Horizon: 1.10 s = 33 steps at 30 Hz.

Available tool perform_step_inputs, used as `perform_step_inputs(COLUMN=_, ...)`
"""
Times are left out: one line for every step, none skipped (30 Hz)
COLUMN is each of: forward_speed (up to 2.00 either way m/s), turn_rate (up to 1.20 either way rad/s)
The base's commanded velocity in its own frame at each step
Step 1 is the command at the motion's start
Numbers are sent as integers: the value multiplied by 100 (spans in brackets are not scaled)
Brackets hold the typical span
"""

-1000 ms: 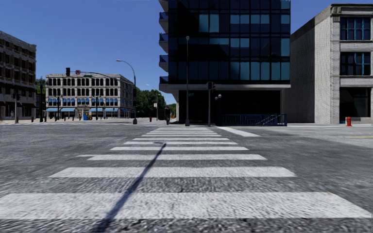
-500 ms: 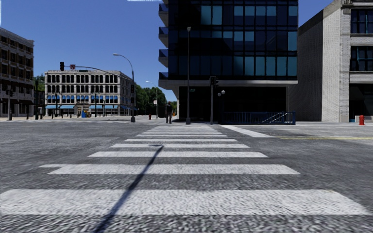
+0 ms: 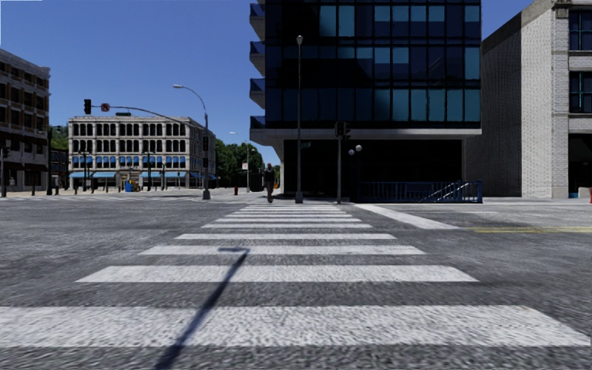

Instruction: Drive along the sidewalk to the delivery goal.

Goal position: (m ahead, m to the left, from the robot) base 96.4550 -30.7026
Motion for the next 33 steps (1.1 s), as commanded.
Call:
perform_step_inputs(forward_speed=200, turn_rate=0)
perform_step_inputs(forward_speed=200, turn_rate=0)
perform_step_inputs(forward_speed=200, turn_rate=0)
perform_step_inputs(forward_speed=200, turn_rate=0)
perform_step_inputs(forward_speed=200, turn_rate=0)
perform_step_inputs(forward_speed=200, turn_rate=0)
perform_step_inputs(forward_speed=200, turn_rate=0)
perform_step_inputs(forward_speed=200, turn_rate=0)
perform_step_inputs(forward_speed=200, turn_rate=-1)
perform_step_inputs(forward_speed=200, turn_rate=-9)
perform_step_inputs(forward_speed=200, turn_rate=-9)
perform_step_inputs(forward_speed=200, turn_rate=-17)
perform_step_inputs(forward_speed=200, turn_rate=-20)
perform_step_inputs(forward_speed=200, turn_rate=-26)
perform_step_inputs(forward_speed=200, turn_rate=-26)
perform_step_inputs(forward_speed=200, turn_rate=-30)
perform_step_inputs(forward_speed=200, turn_rate=-39)
perform_step_inputs(forward_speed=200, turn_rate=-44)
perform_step_inputs(forward_speed=200, turn_rate=-44)
perform_step_inputs(forward_speed=200, turn_rate=-46)
perform_step_inputs(forward_speed=200, turn_rate=-46)
perform_step_inputs(forward_speed=200, turn_rate=-46)
perform_step_inputs(forward_speed=200, turn_rate=-46)
perform_step_inputs(forward_speed=200, turn_rate=-46)
perform_step_inputs(forward_speed=200, turn_rate=-22)
perform_step_inputs(forward_speed=200, turn_rate=-22)
perform_step_inputs(forward_speed=200, turn_rate=0)
perform_step_inputs(forward_speed=200, turn_rate=0)
perform_step_inputs(forward_speed=200, turn_rate=0)
perform_step_inputs(forward_speed=200, turn_rate=0)
perform_step_inputs(forward_speed=200, turn_rate=0)
perform_step_inputs(forward_speed=200, turn_rate=0)
perform_step_inputs(forward_speed=200, turn_rate=0)
